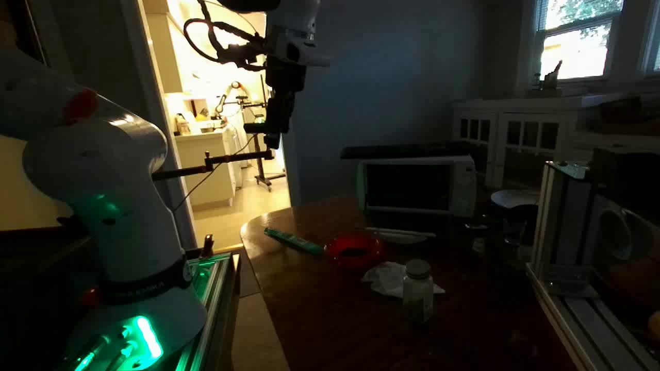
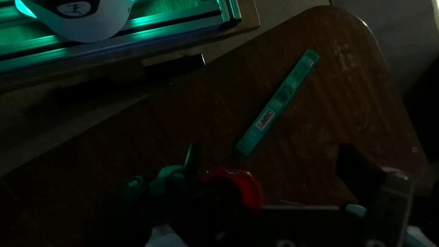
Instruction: Put the red bowl in the white oven.
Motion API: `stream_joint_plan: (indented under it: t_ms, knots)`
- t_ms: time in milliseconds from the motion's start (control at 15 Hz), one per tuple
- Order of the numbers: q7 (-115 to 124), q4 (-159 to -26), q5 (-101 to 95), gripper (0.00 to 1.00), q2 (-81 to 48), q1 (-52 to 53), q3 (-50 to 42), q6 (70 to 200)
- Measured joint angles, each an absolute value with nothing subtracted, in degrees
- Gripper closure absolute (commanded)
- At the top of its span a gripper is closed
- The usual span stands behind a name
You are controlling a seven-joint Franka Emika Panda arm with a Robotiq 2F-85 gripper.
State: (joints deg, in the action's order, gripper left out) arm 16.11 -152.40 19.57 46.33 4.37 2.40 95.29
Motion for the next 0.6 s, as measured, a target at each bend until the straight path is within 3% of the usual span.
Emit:
stream_joint_plan:
  t_ms: [600]
  knots:
    - [15.7, -152.4, 19.6, 0.00, 46.3, 3.8, 2.7, 95.6]
